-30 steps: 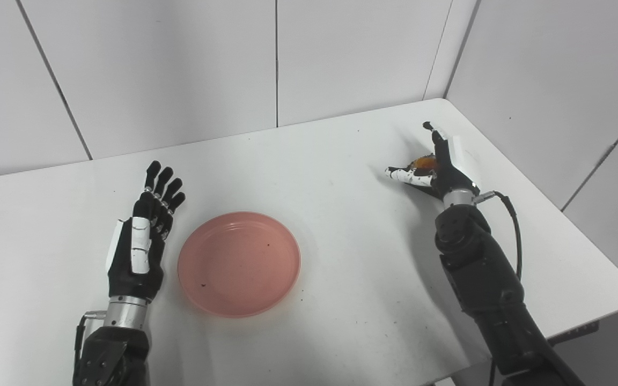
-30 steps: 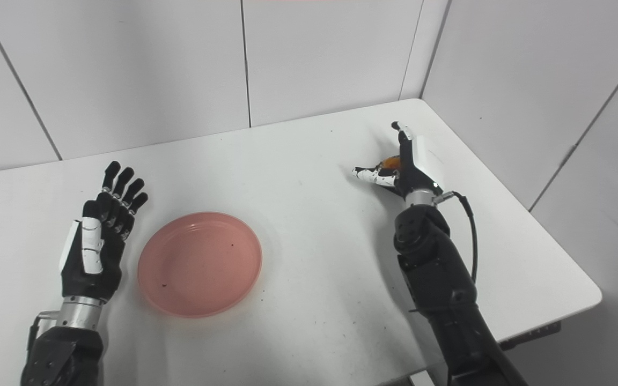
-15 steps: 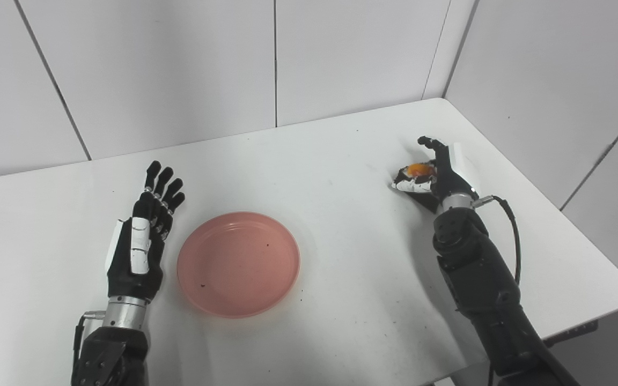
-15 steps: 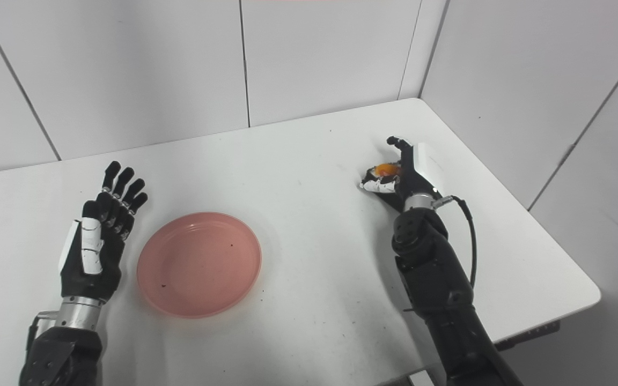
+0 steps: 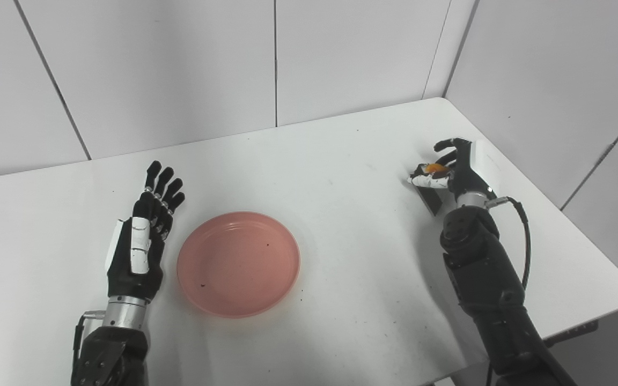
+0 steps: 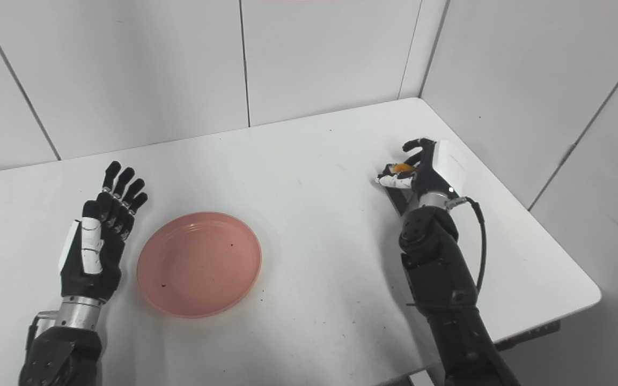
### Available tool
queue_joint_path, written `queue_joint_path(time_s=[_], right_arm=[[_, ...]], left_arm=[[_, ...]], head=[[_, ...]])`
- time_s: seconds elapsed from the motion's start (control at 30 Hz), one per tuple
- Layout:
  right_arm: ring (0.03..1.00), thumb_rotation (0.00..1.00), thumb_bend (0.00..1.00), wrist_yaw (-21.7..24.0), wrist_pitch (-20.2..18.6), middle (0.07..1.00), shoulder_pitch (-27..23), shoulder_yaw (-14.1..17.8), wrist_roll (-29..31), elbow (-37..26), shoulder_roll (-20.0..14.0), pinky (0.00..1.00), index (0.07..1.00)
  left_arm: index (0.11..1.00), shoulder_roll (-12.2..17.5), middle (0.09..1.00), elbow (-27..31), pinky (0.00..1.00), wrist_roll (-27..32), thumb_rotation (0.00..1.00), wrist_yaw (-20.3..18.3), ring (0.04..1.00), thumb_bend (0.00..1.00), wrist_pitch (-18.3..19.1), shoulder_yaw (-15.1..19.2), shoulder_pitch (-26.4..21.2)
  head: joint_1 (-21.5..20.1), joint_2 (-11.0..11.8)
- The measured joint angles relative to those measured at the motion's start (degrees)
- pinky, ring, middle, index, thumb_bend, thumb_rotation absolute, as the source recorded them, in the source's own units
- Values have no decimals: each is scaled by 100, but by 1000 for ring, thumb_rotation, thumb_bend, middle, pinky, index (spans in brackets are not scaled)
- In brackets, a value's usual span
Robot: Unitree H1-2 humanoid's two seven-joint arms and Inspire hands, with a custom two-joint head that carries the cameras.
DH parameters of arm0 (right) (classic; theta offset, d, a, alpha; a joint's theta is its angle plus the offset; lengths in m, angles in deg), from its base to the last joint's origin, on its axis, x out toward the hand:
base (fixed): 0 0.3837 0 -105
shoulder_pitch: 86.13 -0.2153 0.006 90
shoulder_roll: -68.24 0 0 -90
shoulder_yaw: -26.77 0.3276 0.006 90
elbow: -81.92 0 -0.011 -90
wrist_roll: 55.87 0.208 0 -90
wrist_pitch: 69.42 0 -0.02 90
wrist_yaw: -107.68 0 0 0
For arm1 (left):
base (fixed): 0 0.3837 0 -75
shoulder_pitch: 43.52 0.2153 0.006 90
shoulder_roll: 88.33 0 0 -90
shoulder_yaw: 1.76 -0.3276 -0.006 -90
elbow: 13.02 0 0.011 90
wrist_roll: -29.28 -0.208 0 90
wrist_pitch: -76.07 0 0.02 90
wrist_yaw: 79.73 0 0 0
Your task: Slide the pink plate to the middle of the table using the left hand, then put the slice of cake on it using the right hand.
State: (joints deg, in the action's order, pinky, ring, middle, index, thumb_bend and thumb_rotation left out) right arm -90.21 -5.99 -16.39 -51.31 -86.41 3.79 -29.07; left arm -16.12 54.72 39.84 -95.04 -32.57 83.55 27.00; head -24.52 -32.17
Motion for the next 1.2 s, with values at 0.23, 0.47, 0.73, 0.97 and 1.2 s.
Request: queue_joint_path(time_s=[0.23,0.47,0.73,0.97,1.2], right_arm=[[386,0,513,-433,496,462,-15,-3,218,66,53,224,502],[415,0,513,-193,504,497,-25,-207,444,-649,136,259,480],[402,0,512,156,981,502,-24,-482,600,-1080,133,290,497],[411,0,511,558,1389,503,1,-810,803,-1125,143,287,488],[371,0,507,1093,1603,462,112,-1419,862,-1708,287,239,516]], left_arm=[[1000,7,998,45,953,-110,1000,34,966,724,99,3,22],[1000,-41,996,350,951,-346,1000,192,966,681,303,-79,209],[1000,-190,984,484,942,-768,1000,471,957,642,281,-141,352],[995,-243,971,442,934,-1014,1000,689,946,661,101,-141,351],[995,-509,971,325,924,-1178,1000,967,946,677,100,-132,313]], head=[[394,-61],[923,-141],[1450,-211],[1950,-228],[2329,-229]])
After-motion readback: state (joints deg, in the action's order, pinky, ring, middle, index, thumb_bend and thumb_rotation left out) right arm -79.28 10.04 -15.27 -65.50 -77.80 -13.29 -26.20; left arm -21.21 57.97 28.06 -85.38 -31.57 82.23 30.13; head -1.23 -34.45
